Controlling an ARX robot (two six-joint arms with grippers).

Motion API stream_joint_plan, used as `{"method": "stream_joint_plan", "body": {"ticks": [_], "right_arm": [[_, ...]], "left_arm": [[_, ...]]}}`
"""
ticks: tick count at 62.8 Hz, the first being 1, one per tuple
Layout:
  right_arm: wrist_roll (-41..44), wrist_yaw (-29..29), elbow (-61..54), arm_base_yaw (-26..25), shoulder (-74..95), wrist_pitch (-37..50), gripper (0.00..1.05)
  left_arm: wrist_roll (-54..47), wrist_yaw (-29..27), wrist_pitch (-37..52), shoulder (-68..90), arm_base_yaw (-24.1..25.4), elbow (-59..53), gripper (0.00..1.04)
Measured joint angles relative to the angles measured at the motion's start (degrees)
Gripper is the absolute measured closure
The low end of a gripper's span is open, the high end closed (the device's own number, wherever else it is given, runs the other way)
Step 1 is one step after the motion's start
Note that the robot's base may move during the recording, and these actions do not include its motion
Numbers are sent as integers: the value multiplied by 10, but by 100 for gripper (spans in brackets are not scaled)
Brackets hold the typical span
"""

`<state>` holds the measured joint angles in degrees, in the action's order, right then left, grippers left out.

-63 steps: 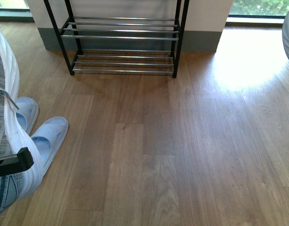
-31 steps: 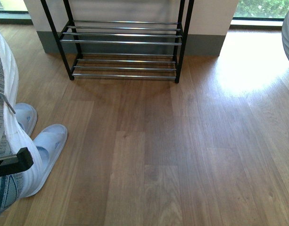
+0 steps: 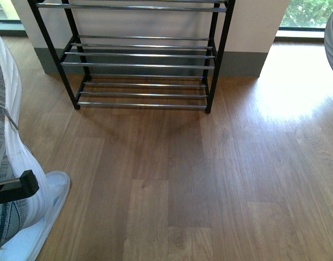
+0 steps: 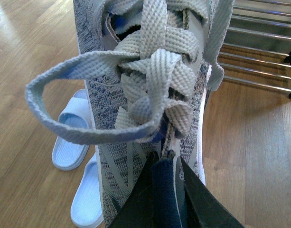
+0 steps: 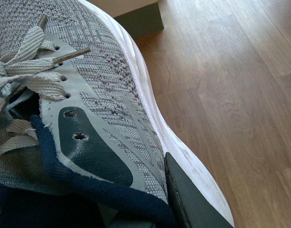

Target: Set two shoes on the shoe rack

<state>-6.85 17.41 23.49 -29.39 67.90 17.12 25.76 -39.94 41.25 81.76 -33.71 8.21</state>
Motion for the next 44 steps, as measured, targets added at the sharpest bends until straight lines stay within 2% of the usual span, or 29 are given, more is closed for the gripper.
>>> {"method": "stream_joint_plan", "body": {"ticks": [44], "right_arm": [[0,-8,0,0,0,0,103]], "left_arm": [[0,4,0,0,-1,0,102]]}}
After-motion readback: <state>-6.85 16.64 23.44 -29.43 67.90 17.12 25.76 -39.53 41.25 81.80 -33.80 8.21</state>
